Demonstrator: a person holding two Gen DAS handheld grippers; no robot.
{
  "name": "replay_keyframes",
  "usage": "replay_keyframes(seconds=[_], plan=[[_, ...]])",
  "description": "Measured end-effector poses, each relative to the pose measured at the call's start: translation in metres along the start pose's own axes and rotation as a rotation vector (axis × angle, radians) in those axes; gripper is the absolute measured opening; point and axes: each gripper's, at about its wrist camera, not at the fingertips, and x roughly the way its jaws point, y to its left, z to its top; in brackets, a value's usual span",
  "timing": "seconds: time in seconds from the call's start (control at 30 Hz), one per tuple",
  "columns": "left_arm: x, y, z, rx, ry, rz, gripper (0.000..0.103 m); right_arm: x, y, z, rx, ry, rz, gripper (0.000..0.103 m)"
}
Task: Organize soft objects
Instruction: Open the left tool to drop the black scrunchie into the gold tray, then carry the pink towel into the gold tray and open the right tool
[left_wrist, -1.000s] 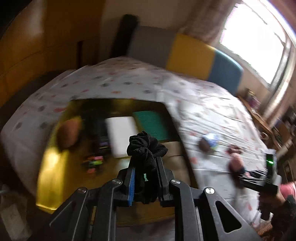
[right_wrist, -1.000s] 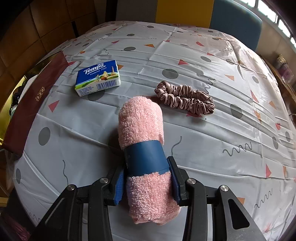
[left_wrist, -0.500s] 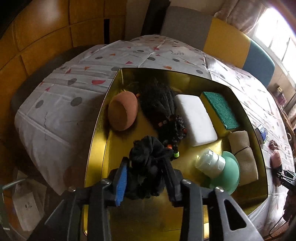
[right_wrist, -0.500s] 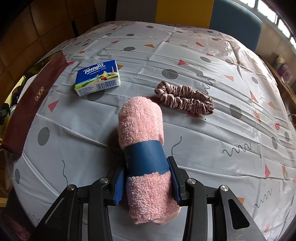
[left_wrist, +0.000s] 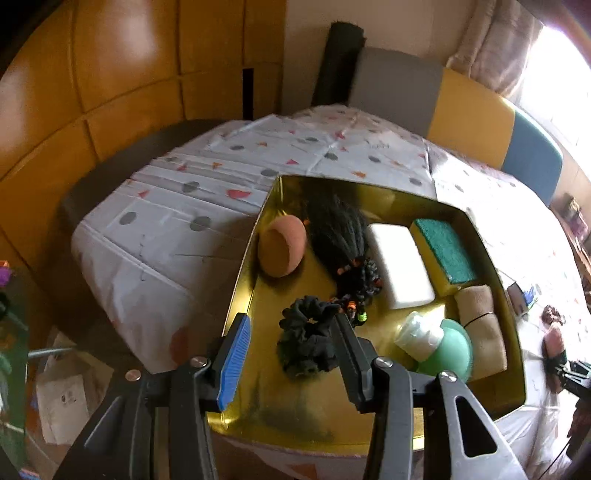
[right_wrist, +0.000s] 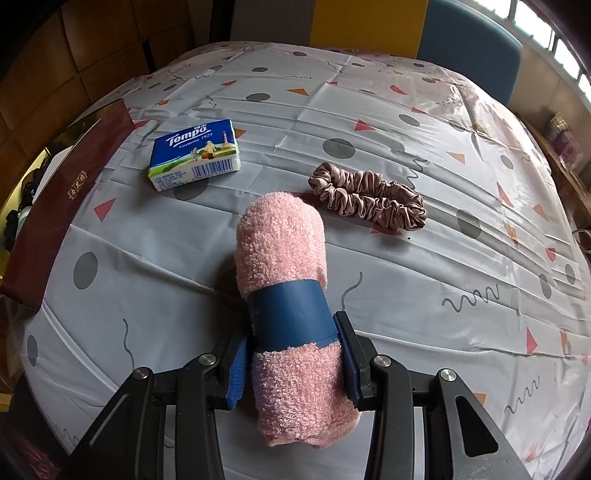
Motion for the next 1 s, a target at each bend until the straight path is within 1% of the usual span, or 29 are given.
replay_keyframes(seconds=[0.2,0.37,0.47,0.6,0.77,1.0], plan=[[-0.027,-0.014,-0.004,0.031,-0.076,-0.016,0.046,0.000,0.001,0.003,0.034,0.015,-0.017,0.040],[-0.041,-0.023,-0.005,0.062,-0.110,-0.042,0.046,-0.005,0.002,0.004,0.113,0.031,-0.029,0.040],[-0.045,-0.025,-0.006,0.071,-0.122,-0.050,0.046,-0.012,0.003,0.003,0.150,0.011,-0.019,0.039],[-0.046,-0.023,-0.008,0.066,-0.122,-0.055,0.046,-0.026,0.009,0.005,0.199,-0.028,0.016,0.039],[-0.045,-0.019,-0.011,0.053,-0.118,-0.052,0.046,-0.047,0.037,0.016,0.196,-0.088,0.096,0.039],[-0.044,-0.012,-0.014,0.042,-0.113,-0.050,0.046,-0.068,0.107,0.039,0.091,-0.141,0.215,0.039]])
